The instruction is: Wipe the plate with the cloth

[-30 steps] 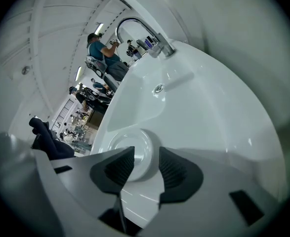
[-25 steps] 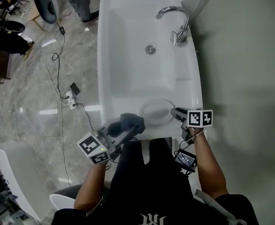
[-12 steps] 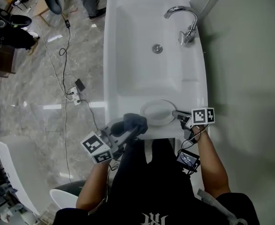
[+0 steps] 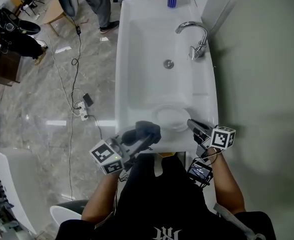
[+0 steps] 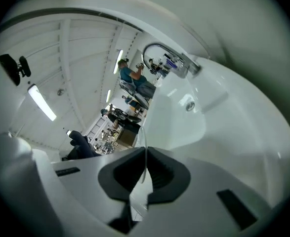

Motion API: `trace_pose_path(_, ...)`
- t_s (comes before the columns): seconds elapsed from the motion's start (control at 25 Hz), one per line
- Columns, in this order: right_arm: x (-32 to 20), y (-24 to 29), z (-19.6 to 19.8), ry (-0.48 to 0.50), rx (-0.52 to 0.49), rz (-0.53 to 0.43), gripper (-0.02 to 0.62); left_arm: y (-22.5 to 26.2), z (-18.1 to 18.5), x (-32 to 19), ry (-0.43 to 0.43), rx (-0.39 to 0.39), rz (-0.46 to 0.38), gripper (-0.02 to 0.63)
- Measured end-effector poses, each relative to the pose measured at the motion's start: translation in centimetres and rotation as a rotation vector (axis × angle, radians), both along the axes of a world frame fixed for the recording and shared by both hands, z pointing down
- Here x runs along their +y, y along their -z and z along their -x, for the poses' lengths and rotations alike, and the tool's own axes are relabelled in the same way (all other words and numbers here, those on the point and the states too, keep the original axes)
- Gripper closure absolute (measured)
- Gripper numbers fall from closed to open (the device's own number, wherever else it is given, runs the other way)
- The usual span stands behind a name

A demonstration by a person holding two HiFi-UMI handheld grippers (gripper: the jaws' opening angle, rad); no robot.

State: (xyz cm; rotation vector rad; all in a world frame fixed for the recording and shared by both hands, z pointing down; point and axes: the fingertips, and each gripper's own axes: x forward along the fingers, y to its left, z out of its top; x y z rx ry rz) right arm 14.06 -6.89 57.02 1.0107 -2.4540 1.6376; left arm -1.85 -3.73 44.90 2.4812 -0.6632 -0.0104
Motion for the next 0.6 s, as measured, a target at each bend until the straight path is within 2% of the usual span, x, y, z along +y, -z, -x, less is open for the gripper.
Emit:
trace_pose_path(0.12, -0.4, 5.9, 0.5, -0.043, -0.042, -0.162, 0.584, 2.1, -1.9, -0.7, 0.001, -0.016, -0.007, 0.543)
trace_pose_path(0.28, -1.0, 12.3, 1.7, -0.045, -0.047, -0.374, 0.586, 4.7, -5.3, -2.5, 0.001, -0.025, 0.003, 0.543)
trace_pose_path(0.36, -1.0, 14.1, 2.7, -0.036, -0.029, -0.429, 0.586, 5.5, -6.7, -3.3, -0.005, -0.044, 0.008, 0.543)
trace_pose_path(0.48, -0.6, 15.3, 4.3, -0.017, 0.000, -0.481, 0.586, 5.7, -7.6, -3.7, -0.013, -0.114, -0.005, 0.543)
trace_pose_path(0.6, 0.0, 15.6, 4.8, -0.013, -0.029, -0.458, 0.586, 5.5, -7.4, -3.8, -0.011, -0.151, 0.013, 0.543)
